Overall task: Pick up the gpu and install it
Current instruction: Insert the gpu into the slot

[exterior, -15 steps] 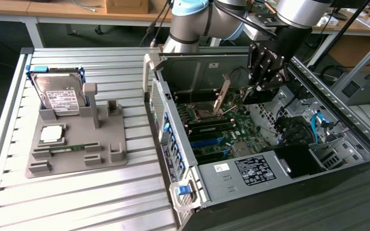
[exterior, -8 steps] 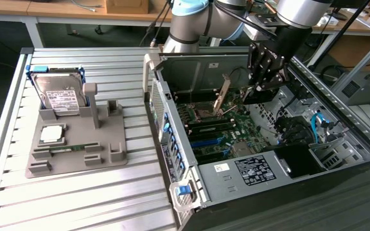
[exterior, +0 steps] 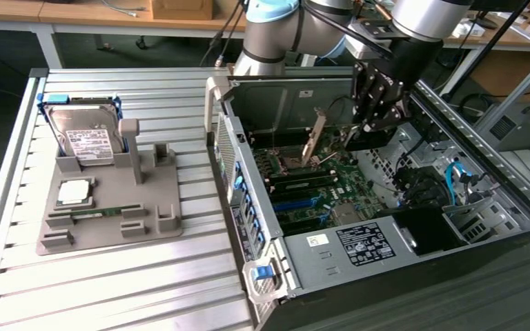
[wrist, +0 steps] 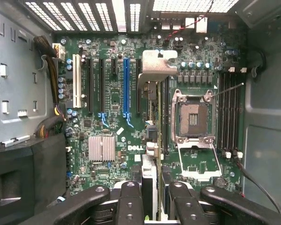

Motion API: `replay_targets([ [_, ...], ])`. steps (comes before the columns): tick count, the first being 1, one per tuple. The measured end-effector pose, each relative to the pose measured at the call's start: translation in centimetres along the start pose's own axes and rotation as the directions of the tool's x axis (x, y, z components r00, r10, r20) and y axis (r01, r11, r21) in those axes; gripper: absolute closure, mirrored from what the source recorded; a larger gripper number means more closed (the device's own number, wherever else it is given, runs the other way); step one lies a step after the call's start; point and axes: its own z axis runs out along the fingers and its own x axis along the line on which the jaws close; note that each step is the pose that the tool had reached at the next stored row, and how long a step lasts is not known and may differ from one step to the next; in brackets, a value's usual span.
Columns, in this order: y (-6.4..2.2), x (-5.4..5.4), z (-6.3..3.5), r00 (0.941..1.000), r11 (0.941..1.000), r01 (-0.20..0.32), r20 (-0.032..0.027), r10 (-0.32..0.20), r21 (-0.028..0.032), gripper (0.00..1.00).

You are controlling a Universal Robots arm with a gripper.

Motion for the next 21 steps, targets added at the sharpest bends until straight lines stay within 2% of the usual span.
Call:
replay_targets([
  [12,2.19,1.0,0.09,1.0,1.0,0.0,0.0003,0.0,0.0006,0.73],
  [21,2.76,1.1,0.23,1.0,1.0,0.0,-0.0001,0.0,0.0004,0.73],
])
